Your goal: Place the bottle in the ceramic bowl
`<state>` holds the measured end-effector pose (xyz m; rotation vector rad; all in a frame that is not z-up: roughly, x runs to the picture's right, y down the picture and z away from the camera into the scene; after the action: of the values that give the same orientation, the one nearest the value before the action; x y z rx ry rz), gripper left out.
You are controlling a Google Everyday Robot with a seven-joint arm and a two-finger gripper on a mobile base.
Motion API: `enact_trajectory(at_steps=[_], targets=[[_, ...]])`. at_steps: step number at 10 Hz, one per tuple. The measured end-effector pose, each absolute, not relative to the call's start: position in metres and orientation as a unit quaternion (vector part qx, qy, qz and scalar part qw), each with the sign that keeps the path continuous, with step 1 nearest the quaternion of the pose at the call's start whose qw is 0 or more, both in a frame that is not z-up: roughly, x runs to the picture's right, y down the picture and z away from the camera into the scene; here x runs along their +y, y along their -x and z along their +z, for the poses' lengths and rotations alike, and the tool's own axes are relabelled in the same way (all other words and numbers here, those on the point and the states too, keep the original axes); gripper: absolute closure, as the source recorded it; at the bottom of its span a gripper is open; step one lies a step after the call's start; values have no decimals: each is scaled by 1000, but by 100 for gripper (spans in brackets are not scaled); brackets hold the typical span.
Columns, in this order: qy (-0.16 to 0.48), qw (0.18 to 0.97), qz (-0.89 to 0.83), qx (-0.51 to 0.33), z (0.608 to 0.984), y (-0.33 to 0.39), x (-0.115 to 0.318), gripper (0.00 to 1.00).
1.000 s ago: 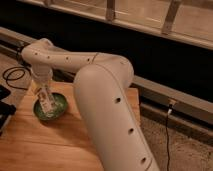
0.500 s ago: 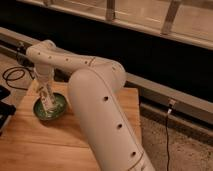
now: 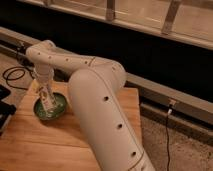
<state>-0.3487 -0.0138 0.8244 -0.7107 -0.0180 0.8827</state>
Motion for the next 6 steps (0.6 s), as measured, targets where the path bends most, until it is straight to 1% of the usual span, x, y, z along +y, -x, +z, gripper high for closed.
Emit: enact_trajectory(at_steps=[1,3,6], targets=[[337,844,418,-9,824,349,-14,34],[336,843,419,-8,825,347,-14,20],[337,843,419,-8,825,347,-14,20]])
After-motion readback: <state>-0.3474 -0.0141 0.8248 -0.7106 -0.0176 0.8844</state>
